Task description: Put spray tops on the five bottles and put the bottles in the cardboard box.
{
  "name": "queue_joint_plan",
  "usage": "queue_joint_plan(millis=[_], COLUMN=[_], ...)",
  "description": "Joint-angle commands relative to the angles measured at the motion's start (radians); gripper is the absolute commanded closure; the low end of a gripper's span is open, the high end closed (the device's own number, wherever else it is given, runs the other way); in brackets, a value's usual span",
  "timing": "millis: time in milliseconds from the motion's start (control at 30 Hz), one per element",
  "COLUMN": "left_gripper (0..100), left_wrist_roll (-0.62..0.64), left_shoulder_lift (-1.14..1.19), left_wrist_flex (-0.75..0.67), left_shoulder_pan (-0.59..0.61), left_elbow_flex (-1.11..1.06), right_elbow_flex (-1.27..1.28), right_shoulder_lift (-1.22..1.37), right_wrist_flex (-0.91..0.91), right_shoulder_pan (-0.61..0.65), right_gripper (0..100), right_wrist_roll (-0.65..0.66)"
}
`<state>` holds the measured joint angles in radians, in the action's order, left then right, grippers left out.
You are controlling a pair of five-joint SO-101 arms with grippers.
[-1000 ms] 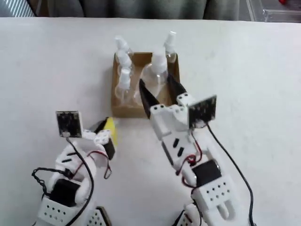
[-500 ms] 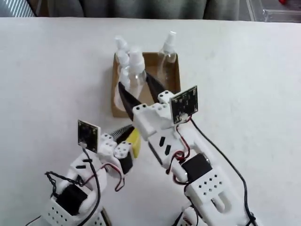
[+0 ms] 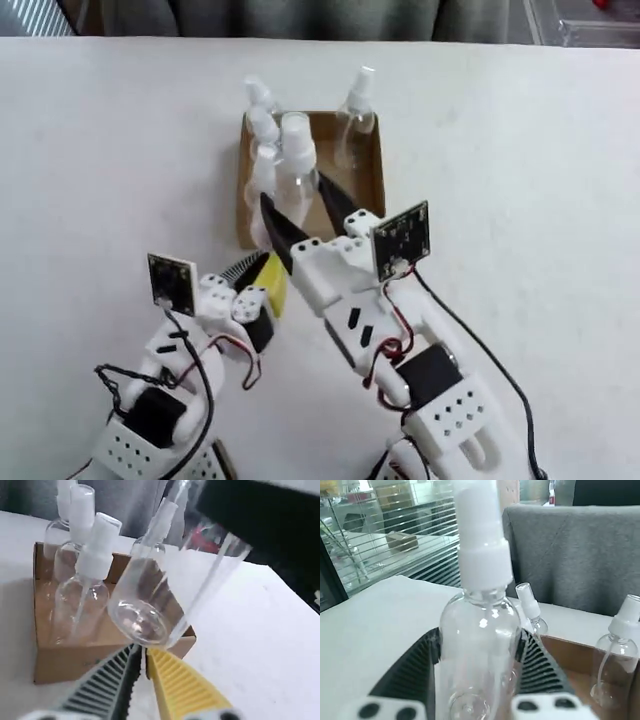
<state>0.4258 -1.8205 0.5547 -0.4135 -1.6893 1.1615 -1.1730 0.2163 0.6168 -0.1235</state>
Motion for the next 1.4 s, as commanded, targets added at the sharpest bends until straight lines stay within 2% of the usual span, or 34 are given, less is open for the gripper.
queue_joint_plan(millis=[0, 167, 433, 633, 800, 967, 1233, 1367], left_gripper=[98, 98, 98, 98, 98, 98, 98, 98], left_wrist_roll=[0.006, 0.009, 0.008, 0.006, 0.006, 0.006, 0.006, 0.006], left_shoulder_lift=[-0.005, -0.005, -0.005, -0.005, -0.005, -0.004, -0.004, -0.004], left_wrist_flex=[-0.032, -0.026, -0.025, -0.025, -0.025, -0.025, -0.025, -0.025], left_shoulder_pan=[0.013, 0.015, 0.005, 0.005, 0.012, 0.015, 0.03, 0.027], left_elbow_flex=[0.012, 0.014, 0.015, 0.015, 0.014, 0.008, 0.006, 0.005], right_elbow_flex=[-0.008, -0.009, -0.008, -0.008, 0.014, 0.058, 0.089, 0.091], right_shoulder_lift=[-0.036, -0.059, 0.027, 0.168, 0.174, 0.159, -0.054, -0.071], right_wrist_flex=[0.038, 0.031, -0.219, -0.302, -0.295, -0.292, -0.076, -0.068], right_shoulder_pan=[0.007, 0.004, 0.008, 0.099, 0.16, 0.163, 0.17, 0.162], right_gripper=[98.4, 98.4, 98.4, 98.4, 98.4, 98.4, 98.4, 98.4], right_wrist_roll=[-0.002, -0.006, -0.008, -0.008, -0.008, -0.006, -0.002, 0.002])
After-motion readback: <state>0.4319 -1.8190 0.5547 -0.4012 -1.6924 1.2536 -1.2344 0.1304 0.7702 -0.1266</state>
